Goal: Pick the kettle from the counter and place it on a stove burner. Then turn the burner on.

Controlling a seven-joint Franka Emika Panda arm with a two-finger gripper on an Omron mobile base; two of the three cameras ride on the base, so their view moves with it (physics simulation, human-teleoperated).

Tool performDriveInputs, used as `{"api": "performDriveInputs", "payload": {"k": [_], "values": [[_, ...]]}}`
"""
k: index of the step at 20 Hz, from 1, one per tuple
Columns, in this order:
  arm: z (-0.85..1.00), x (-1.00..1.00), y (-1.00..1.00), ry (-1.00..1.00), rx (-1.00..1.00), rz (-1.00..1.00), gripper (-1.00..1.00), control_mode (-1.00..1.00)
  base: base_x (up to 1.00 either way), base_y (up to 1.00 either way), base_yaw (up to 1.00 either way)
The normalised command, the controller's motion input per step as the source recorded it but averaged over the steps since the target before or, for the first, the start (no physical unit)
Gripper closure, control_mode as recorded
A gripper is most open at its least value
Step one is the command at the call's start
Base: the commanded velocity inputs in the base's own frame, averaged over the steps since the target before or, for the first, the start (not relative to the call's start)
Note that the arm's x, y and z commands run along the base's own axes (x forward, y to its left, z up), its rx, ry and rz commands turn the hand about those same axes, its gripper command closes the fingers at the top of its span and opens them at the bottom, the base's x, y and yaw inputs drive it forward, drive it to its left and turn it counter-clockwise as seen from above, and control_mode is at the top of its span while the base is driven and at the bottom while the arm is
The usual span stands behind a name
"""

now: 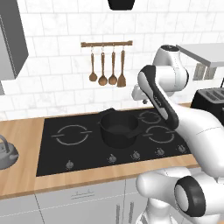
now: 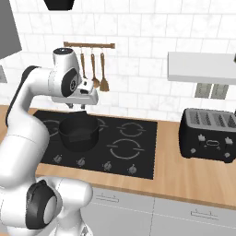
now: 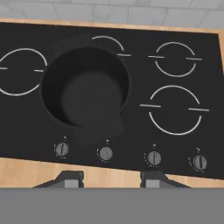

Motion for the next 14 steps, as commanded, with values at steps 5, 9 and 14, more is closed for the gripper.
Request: {"api": "performDriveInputs", "payload": {"k": [5,9,14], "values": [[-0.05,0.00,0.00,0.07,0.00,0.00,-1.00,-1.00,0.00,0.00,0.00],[-0.11,-0.04,0.00,0.07,0.00,0.01,-1.00,-1.00,0.00,0.00,0.00],[-0.06,-0.50,0.23,0.00,0.00,0.18,-1.00,-1.00,0.00,0.00,0.00]]}}
